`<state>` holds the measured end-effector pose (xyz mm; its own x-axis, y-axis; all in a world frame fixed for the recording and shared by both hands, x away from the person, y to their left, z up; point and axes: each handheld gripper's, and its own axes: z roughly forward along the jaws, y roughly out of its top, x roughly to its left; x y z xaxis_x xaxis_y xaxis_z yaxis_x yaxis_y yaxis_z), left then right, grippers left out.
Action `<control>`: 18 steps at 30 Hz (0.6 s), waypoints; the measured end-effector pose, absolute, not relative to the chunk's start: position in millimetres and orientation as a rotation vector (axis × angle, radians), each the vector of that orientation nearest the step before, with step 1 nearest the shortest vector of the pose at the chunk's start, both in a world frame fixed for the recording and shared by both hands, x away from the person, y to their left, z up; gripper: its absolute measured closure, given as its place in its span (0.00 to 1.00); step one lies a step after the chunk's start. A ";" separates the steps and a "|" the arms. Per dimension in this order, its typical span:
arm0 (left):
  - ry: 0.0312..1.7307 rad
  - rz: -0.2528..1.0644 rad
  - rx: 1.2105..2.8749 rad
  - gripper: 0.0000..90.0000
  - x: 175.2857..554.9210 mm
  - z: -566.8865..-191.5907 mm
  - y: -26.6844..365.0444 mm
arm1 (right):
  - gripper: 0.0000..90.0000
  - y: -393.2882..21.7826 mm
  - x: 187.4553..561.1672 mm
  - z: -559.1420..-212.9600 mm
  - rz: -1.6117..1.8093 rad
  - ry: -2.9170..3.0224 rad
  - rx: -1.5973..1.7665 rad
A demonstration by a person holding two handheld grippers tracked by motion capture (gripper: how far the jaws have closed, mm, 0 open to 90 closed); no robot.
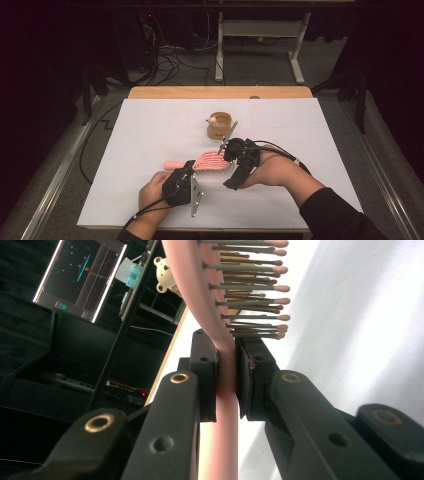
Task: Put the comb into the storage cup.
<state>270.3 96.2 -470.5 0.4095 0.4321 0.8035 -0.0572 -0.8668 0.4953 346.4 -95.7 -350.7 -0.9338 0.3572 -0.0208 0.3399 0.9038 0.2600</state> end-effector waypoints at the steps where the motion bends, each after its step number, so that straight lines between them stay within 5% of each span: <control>1: 0.320 1.460 2.221 0.88 270.4 -470.4 96.5 | 0.00 -96.3 346.7 -351.2 0.380 2.995 0.547; 18: 0.351 1.431 2.210 0.88 272.3 -466.8 100.5 | 0.00 -141.2 347.8 -380.6 0.293 2.984 0.658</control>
<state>272.3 100.5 -466.8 0.4199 0.4585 0.7832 -0.0441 -0.8517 0.5223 347.8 -141.2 -380.6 -0.9056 0.4231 -0.0291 0.4094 0.8900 0.2008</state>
